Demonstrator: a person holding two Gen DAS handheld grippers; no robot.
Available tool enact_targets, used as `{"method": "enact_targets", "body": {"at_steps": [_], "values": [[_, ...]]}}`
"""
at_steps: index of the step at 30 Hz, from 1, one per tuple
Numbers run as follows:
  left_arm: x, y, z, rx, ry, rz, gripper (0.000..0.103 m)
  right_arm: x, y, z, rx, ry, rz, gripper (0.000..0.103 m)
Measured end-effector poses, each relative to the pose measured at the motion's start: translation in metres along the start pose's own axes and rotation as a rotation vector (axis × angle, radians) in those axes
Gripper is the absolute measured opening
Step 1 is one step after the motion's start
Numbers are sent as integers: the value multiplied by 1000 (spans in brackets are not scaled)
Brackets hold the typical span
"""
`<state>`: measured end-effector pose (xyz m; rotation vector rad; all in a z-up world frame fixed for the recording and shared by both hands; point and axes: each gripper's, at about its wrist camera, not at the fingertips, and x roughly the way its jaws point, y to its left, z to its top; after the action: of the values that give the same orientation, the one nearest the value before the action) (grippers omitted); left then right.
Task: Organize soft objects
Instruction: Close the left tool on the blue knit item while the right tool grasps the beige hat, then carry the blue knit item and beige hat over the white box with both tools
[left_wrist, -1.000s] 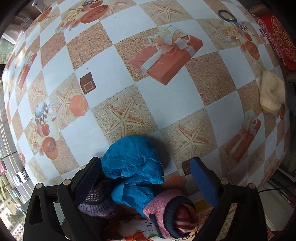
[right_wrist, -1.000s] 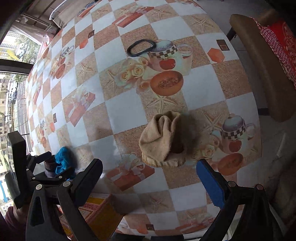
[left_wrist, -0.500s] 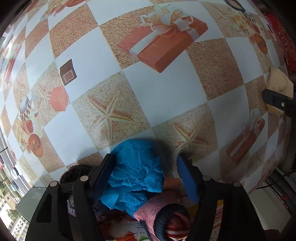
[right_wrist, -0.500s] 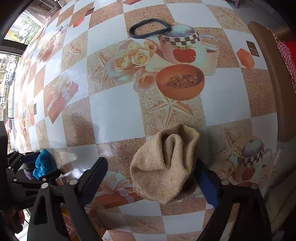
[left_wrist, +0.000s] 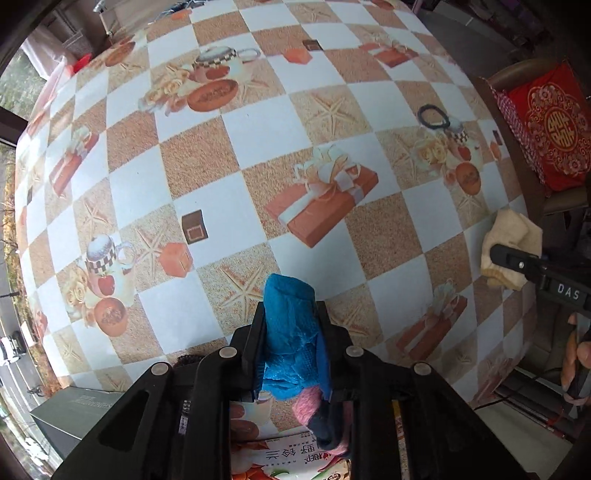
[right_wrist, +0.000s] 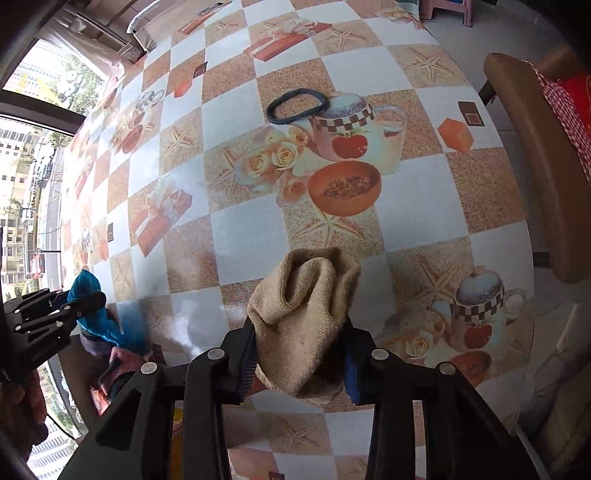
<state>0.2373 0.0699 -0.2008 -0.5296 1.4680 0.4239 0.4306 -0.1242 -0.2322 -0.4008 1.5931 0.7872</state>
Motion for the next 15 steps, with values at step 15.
{"method": "enact_targets", "body": {"at_steps": [15], "values": [[-77,0,-32,-14,-186,-45,25,-43,36,-25,-28,-51,60,39]]}}
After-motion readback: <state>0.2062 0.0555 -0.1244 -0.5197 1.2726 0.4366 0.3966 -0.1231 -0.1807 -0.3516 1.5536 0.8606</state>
